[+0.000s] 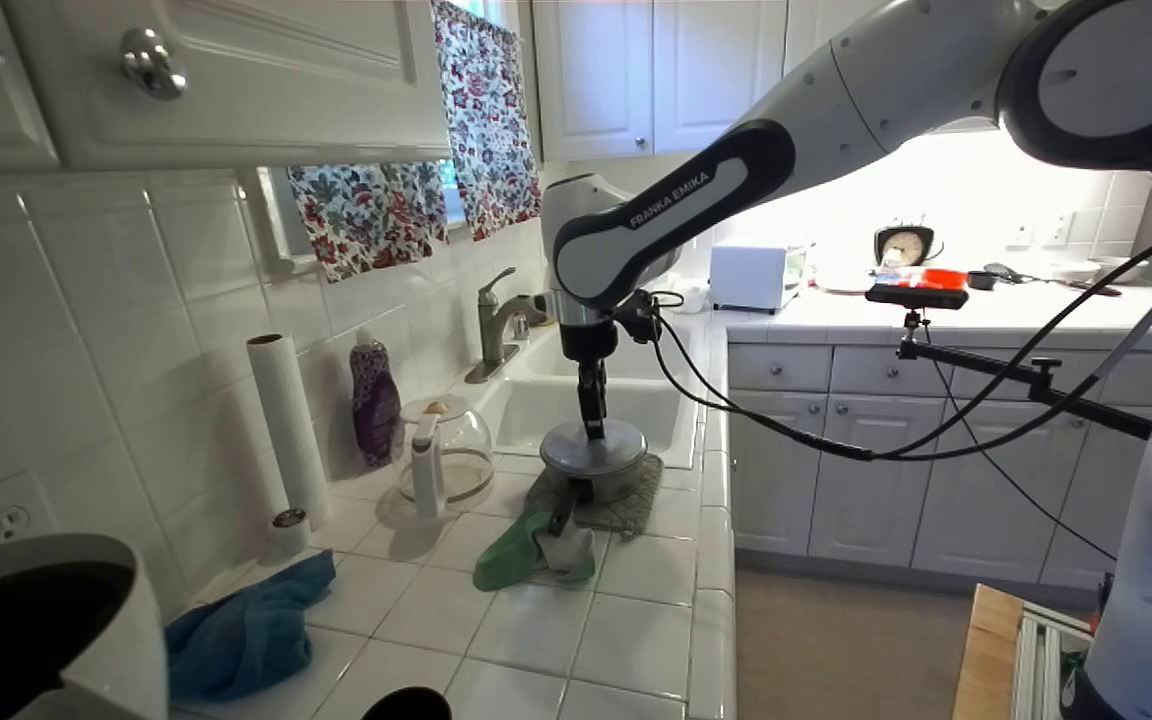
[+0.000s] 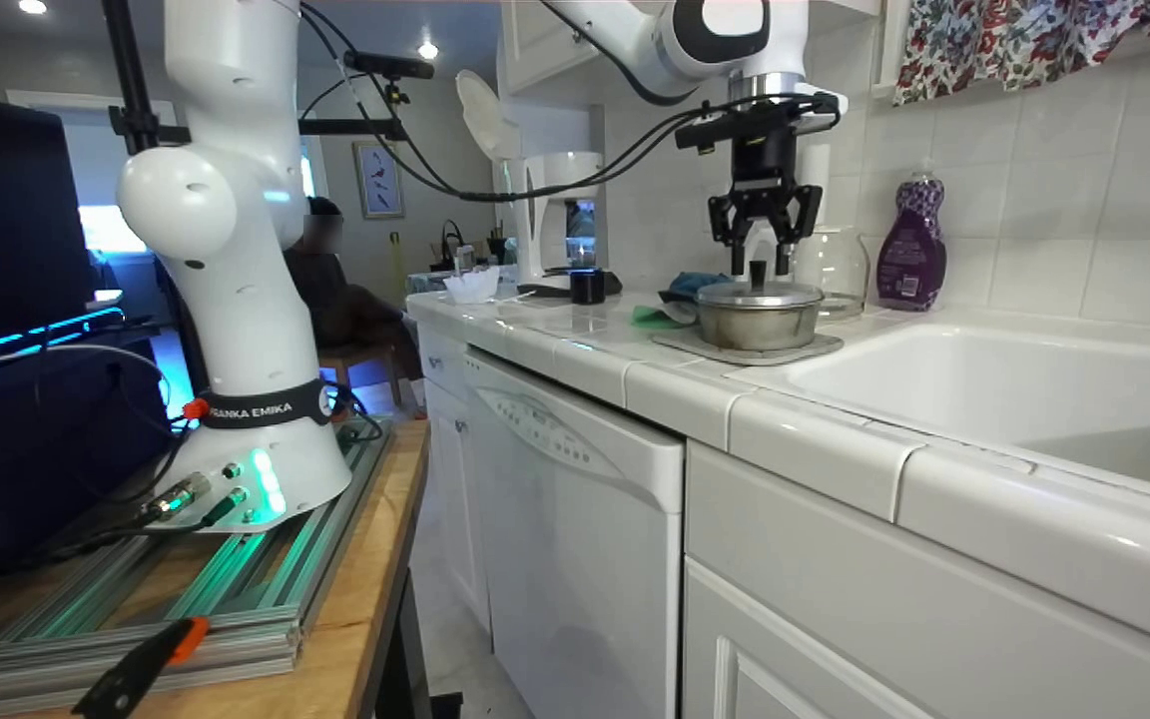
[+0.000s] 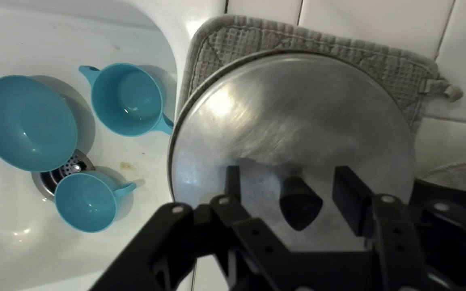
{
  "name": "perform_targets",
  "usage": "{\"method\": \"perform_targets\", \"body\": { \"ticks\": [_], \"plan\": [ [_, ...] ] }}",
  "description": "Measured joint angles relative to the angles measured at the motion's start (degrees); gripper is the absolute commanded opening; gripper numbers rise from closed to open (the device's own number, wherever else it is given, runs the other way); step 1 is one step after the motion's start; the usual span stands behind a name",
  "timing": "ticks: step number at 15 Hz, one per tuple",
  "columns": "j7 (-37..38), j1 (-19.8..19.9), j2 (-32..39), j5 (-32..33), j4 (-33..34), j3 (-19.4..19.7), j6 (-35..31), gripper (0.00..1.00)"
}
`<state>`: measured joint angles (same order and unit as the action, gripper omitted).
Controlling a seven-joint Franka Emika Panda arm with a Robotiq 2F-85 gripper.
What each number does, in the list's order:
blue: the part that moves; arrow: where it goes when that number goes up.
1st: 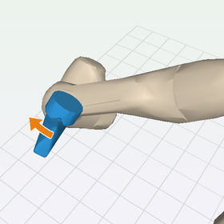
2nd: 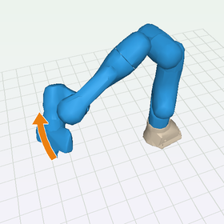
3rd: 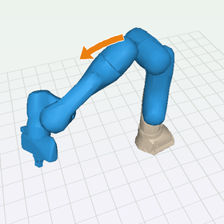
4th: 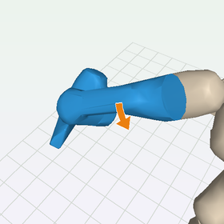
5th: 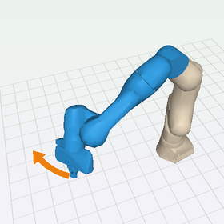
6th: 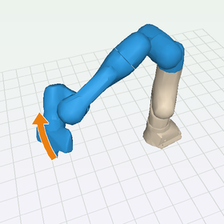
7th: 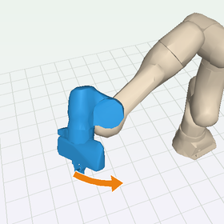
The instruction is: Pick up the lid from the pot and put it on the counter
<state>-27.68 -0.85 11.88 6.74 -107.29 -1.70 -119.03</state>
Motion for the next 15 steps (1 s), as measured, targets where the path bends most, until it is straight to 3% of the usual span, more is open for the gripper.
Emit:
{"method": "perform_targets", "body": {
  "ticks": [4,15],
  "plan": [
    [-0.2,0.0,0.4,0.0,0.8,-0.2,-0.1,0.05],
    [0.0,-0.2,-0.9,0.2,1.1,-0.6,0.4,0.06]
  ]
}}
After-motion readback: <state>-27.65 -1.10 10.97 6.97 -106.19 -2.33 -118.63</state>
